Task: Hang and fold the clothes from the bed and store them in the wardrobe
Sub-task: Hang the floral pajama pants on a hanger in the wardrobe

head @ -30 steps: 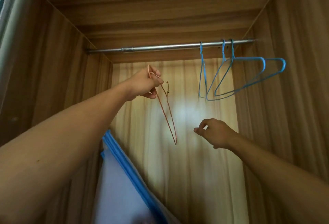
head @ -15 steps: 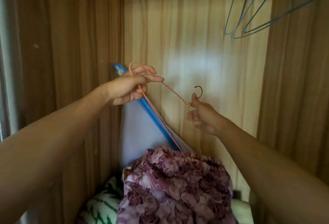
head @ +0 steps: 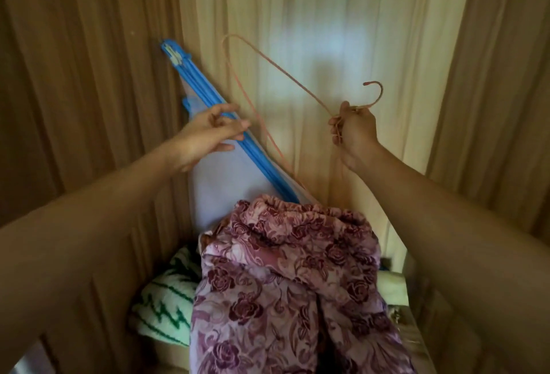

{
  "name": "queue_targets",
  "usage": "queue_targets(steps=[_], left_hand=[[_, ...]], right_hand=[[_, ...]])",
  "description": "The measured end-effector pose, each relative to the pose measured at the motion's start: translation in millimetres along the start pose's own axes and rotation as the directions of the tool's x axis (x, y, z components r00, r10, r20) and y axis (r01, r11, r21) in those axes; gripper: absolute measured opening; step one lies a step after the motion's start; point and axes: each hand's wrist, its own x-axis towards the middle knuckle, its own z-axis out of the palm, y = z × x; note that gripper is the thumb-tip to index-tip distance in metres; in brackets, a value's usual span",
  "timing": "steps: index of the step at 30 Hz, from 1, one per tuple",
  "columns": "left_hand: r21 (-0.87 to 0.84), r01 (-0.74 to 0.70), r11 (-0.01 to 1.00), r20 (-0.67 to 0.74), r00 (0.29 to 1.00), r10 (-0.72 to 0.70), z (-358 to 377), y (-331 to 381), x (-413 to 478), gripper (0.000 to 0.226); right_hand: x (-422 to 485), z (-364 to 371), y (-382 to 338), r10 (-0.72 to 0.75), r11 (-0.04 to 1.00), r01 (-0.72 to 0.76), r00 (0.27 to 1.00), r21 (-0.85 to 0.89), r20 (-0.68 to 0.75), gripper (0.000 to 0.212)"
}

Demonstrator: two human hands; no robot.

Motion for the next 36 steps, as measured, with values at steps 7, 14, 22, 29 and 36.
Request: queue_targets(steps=[7,14,22,29,36], left_hand=[[0.644,-0.428,0.634,0.539,0.842,0.021,55,-102,-8,0.036],[0.815,-0.568,0.115,0.579,0.807,-0.114,73,-137,4,0.055],[0.756,-0.518,0.400,0.578,0.815,-0.037,64,-148,5,0.047],[0.703,-0.424,0.570,0.489,0.871,0.045,24,-145,12,0.031],[0.706,-0.407,0.580,0.454,0.888,0.071,3,-136,7,0.048]], right_hand=[[16,-9,25,-0.030,0.998,0.034,0.996,0.046,-0.087,0.015],[20,-28,66,-0.037,0.999,0.036,0.990,-0.015,-0.136,0.013],[17,-61,115,-0.132,0.828,0.179,0.983,-0.531,0.125,0.011],[8,-96,148,-0.119,0.620,0.261,0.963,-0.740,0.240,0.019],[13,-112,124,-0.138,0.459,0.402,0.913,-0.792,0.384,0.026]])
